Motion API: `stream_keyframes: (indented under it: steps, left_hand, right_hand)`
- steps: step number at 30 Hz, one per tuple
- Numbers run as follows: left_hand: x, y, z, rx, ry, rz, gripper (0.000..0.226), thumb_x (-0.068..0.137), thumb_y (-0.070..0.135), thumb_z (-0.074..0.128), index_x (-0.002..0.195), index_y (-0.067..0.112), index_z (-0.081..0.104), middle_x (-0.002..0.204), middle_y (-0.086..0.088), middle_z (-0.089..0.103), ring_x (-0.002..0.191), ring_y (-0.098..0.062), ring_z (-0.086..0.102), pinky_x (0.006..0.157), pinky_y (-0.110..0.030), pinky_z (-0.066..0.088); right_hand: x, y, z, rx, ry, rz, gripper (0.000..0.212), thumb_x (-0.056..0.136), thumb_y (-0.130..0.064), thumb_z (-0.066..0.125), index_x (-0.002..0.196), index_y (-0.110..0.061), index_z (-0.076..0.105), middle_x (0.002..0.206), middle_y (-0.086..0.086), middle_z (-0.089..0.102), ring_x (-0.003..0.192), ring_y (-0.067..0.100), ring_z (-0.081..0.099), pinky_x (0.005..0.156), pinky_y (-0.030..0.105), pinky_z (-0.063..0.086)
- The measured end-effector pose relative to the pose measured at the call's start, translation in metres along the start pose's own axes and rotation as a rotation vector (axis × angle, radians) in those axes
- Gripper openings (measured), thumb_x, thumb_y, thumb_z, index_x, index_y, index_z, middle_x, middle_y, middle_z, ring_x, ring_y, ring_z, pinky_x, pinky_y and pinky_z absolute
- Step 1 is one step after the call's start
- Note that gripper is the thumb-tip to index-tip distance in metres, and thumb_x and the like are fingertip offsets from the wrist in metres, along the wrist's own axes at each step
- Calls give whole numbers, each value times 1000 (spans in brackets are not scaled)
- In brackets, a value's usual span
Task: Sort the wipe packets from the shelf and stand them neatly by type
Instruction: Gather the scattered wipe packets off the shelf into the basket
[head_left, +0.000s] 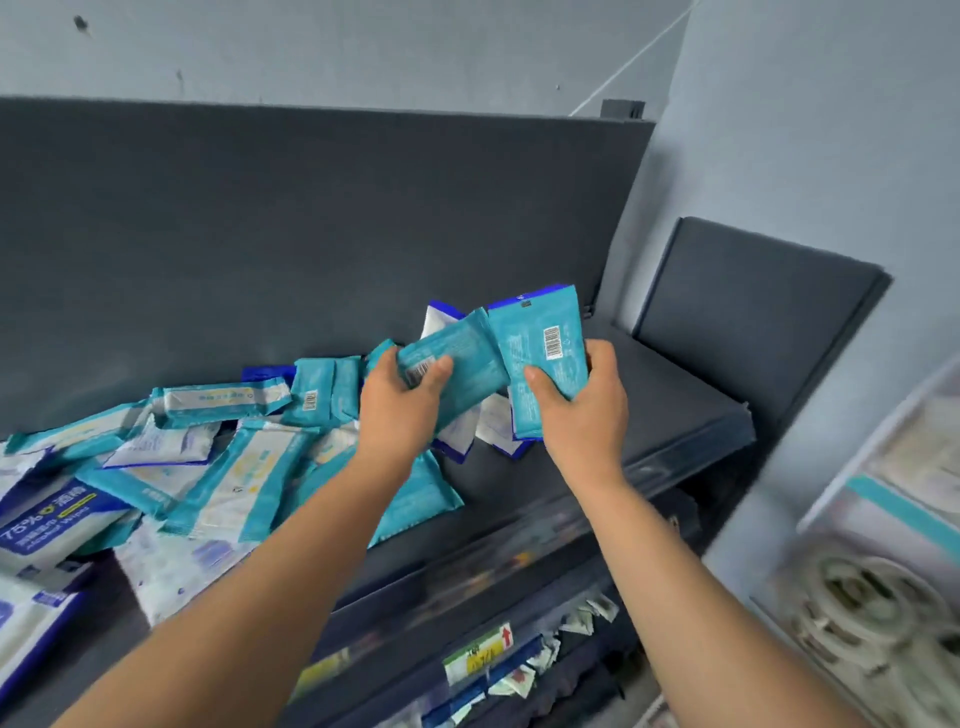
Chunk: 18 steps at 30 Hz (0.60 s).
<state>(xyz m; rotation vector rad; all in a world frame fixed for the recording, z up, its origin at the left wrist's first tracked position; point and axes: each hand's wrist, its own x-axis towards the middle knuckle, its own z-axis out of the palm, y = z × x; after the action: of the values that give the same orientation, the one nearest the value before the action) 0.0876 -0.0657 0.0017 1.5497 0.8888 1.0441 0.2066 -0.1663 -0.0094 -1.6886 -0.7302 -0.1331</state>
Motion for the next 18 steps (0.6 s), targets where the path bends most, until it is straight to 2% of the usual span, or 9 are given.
stream_keyframes:
  steps: [5, 13, 15, 18]
  left_hand:
    - [-60, -11, 6, -70, -188, 2, 16, 87, 32, 68, 84, 30, 53, 95, 6, 67, 91, -16, 65, 88, -43, 53]
    - [-183, -33, 16, -92, -544, -106, 15, 87, 30, 69, 85, 25, 55, 94, -4, 67, 90, -25, 67, 84, -52, 54]
    - [-220, -36, 23, -87, -626, -126, 14, 87, 30, 68, 86, 26, 55, 94, -3, 67, 88, -23, 67, 82, -48, 56]
    - [-276, -39, 33, -70, -738, -110, 13, 89, 28, 66, 90, 24, 54, 91, 0, 64, 82, -14, 65, 71, -34, 57]
  right_hand:
    - [-70, -1, -51, -90, 195, 85, 32, 81, -25, 74, 97, -21, 47, 97, -3, 63, 87, 17, 60, 71, 32, 45]
    - [-206, 4, -143, -263, 420, 279, 31, 81, -26, 73, 100, -21, 50, 95, -5, 63, 86, 19, 61, 74, 34, 47]
    - [-237, 5, -169, -322, 466, 307, 30, 81, -26, 73, 98, -22, 48, 93, -5, 62, 84, 19, 60, 73, 36, 48]
    - [-283, 5, -210, -391, 545, 380, 31, 81, -26, 73, 97, -24, 46, 93, -6, 59, 85, 18, 58, 73, 34, 47]
